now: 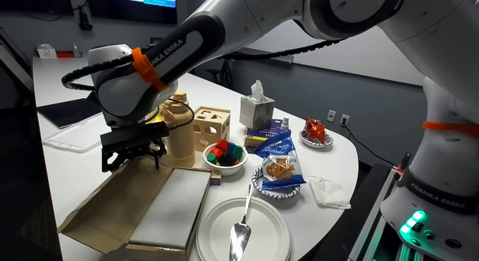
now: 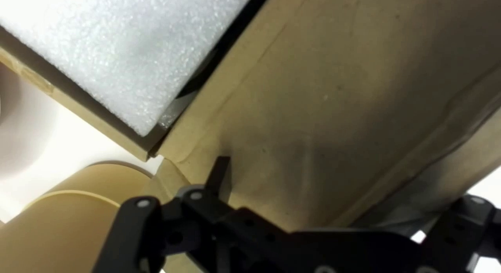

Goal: Open the lid of the cardboard box

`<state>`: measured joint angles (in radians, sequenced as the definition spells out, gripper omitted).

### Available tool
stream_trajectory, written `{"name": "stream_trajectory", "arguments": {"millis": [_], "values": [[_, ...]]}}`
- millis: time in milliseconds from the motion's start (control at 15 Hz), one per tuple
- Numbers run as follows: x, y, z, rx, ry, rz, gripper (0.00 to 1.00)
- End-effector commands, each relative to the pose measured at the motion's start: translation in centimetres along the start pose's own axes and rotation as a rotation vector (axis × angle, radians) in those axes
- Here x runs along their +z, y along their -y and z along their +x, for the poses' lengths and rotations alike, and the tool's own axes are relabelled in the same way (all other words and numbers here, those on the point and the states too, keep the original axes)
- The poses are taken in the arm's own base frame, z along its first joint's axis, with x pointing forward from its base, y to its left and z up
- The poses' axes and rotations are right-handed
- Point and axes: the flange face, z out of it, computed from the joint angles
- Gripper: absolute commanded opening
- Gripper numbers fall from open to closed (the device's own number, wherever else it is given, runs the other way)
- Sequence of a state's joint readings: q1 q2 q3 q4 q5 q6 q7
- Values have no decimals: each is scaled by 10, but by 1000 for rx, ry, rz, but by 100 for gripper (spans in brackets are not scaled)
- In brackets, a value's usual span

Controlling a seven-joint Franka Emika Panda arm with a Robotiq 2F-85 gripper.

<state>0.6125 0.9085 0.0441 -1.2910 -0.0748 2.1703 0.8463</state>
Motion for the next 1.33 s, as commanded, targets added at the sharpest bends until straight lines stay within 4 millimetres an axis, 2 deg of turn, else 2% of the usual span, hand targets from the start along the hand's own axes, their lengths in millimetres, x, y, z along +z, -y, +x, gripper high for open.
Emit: {"name": "stream_trajectory", "arguments": {"millis": [0,333,667,933,1267], "values": [[12,2,12,-9,49,2,100],[32,-10,14,-33,139,-18,100],[39,-16,16,-45,183,-50,100],[22,-13,17,-41,154,-33,100],[-7,-6,6,-38,112,-8,100]]}}
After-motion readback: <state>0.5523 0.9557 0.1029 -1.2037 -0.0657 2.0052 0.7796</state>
